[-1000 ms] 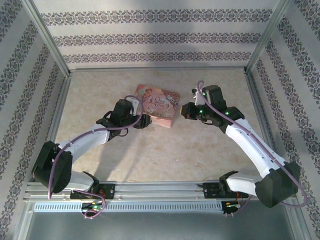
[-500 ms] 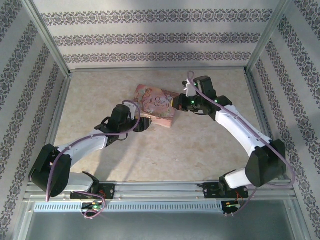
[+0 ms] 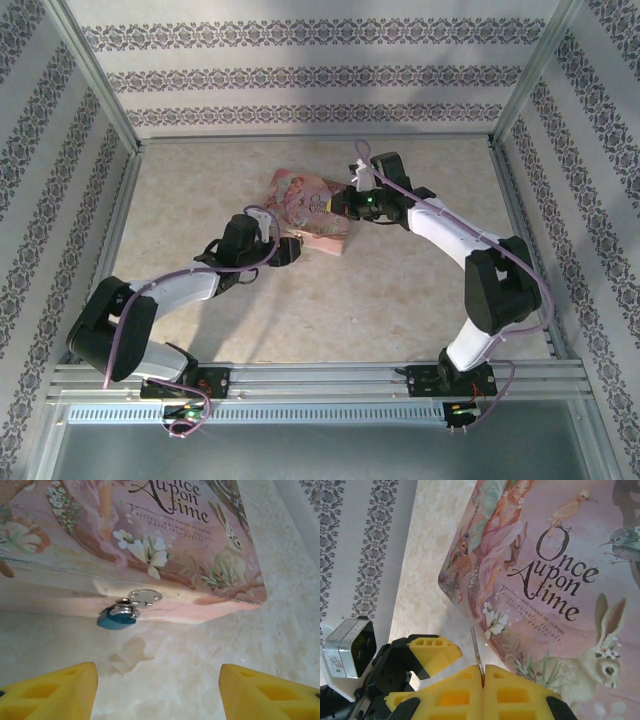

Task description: Unlock a padlock with a key

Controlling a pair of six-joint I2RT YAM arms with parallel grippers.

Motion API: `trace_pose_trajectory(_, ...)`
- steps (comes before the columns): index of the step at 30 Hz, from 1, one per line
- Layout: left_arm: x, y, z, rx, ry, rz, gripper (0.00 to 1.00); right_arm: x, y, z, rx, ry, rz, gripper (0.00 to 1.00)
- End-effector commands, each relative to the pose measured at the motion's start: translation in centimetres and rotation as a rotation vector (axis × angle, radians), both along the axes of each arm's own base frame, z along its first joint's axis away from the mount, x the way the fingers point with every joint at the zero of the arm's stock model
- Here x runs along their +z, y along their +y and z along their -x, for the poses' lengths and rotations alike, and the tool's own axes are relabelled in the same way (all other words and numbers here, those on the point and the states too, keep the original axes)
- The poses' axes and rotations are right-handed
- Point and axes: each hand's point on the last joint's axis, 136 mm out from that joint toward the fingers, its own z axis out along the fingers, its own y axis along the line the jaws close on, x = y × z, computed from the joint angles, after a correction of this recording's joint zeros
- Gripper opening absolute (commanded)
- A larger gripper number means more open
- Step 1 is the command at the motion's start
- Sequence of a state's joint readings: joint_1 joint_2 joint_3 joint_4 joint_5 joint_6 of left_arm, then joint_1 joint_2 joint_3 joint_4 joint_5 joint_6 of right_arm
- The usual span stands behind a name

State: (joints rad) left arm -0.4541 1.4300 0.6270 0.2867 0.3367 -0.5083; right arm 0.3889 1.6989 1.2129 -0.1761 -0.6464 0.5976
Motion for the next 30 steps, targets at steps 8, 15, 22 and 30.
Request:
trace_pose_trajectory(8, -1.8, 0.3, -1.2, 0.016, 0.019, 0.069, 0.65, -2.6, 1.9, -1.2, 0.033, 0.038, -0.043, 0.00)
trace_pose_trajectory(15, -2.4, 0.0, -1.1, -0.020, 0.002, 0.059, 0.66, -4.7, 2.3, -0.8, 0.046, 0.077, -0.024, 0.00)
trace_pose_trajectory(22, -3.1, -0.4, -1.3, -0.059, -0.007, 0.033, 0.67, -6.4, 2.1, -0.4, 0.045, 0.103, 0.001, 0.00)
trace_pose_trajectory(30, -4.0, -0.2, -2.0, -0.070, -0.004, 0.030, 0.67, -7.9, 1.6, 0.2, 0.039, 0.125, 0.028, 0.00)
